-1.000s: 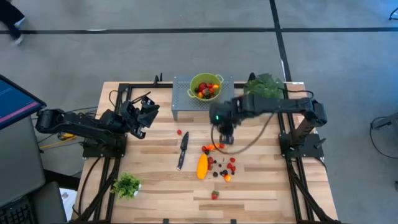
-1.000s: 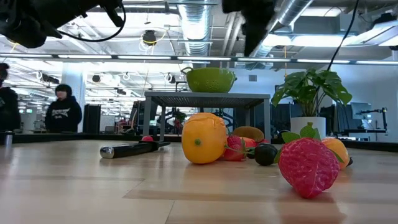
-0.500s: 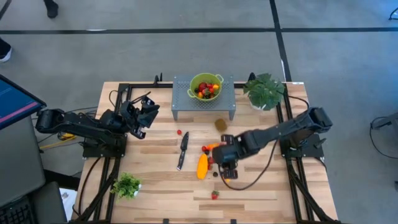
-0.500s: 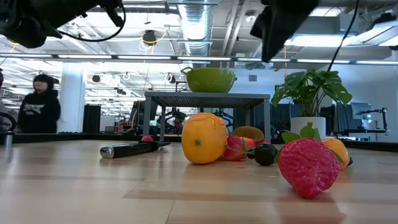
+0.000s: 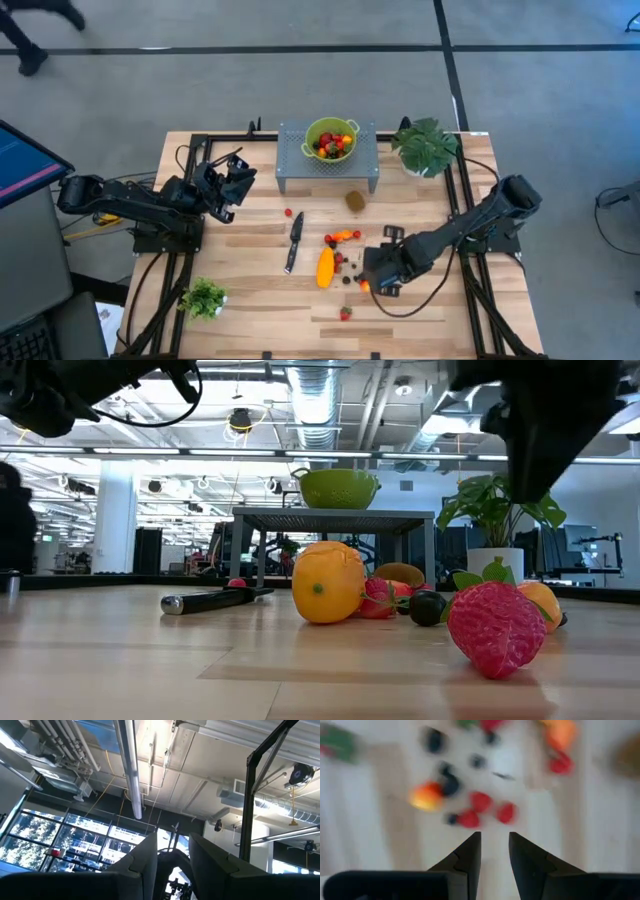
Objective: Pick & Place Fruit
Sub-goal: Put the raspberry into the green strainer bowl on the shelf
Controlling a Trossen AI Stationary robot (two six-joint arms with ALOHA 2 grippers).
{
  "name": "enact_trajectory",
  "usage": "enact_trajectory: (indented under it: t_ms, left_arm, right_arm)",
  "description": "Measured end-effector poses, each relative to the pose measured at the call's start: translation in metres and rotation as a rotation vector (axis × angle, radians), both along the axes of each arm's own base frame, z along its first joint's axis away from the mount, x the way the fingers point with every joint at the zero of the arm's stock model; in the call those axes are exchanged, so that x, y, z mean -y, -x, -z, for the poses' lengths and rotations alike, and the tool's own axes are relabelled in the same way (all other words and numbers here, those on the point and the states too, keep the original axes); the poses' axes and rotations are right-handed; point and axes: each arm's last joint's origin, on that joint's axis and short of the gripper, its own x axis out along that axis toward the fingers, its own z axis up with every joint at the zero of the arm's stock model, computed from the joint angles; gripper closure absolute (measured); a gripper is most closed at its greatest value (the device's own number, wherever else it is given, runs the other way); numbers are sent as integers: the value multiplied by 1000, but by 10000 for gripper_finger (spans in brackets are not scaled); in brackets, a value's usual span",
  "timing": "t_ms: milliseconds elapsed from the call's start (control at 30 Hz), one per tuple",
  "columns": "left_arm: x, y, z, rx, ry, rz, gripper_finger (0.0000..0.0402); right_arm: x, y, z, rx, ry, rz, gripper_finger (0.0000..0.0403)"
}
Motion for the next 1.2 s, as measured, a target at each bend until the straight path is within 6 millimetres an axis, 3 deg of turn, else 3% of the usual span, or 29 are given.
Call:
enact_trajectory:
  t_ms: [133,433,767,1200]
  left_arm:
    - [0,0,0,0,2,-3,296]
    - [0,0,0,0,2,-3,296]
    - [0,0,0,0,2,-2,296]
    - [0,0,0,0,1,-1,296]
  right_arm:
    - [11,19,1,67,24,75,310]
    - [36,46,8,352,-146,165,310]
    - [49,43,41,298,-151,198,310]
    - [54,36,51,271,-150,248,296]
